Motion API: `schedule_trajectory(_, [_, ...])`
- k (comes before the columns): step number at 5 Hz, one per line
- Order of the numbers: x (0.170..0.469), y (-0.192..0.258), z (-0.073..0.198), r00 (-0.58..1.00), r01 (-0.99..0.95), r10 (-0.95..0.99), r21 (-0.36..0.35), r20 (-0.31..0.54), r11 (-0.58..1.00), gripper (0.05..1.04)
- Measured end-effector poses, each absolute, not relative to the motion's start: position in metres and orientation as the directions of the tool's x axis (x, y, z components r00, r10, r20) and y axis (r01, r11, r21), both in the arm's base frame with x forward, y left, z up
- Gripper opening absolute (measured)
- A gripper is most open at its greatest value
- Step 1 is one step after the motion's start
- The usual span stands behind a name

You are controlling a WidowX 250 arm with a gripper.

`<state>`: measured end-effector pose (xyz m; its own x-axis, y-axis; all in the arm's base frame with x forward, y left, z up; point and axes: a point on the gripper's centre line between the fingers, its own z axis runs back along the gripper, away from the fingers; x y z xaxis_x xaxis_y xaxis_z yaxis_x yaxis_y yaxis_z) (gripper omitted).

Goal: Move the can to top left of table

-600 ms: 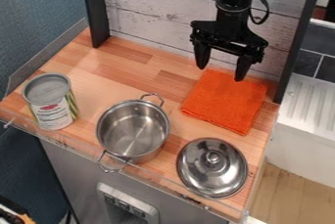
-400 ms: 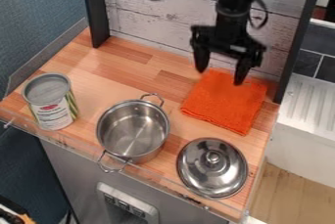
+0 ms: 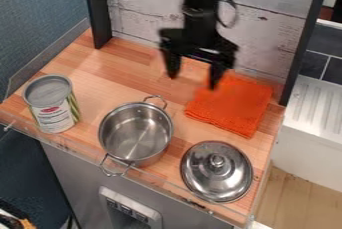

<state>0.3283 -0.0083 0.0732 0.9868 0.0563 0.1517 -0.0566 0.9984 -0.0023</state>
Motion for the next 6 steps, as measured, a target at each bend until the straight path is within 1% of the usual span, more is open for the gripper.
schedule_trajectory(1, [0.297,0.019,0.082,0.987,-0.045,0.041,0.021,0.154,0.999,0.999])
schedule_trajectory(2, [0.265,0.056,0.075,0.992,0.014,-0.021,0.061,0.12,0.998,0.999])
schedule_trajectory(3, [0.23,0.099,0.063,0.993,0.079,-0.085,0.08,0.082,0.994,0.999])
schedule_trajectory(4, [0.206,0.134,0.056,0.991,0.109,-0.116,0.103,0.06,0.989,0.999])
schedule_trajectory(5, [0.183,0.162,0.053,0.994,0.103,-0.107,0.102,0.035,0.989,0.999])
schedule_trajectory(6, [0.163,0.178,0.054,0.997,0.074,-0.076,0.075,0.021,0.994,0.999])
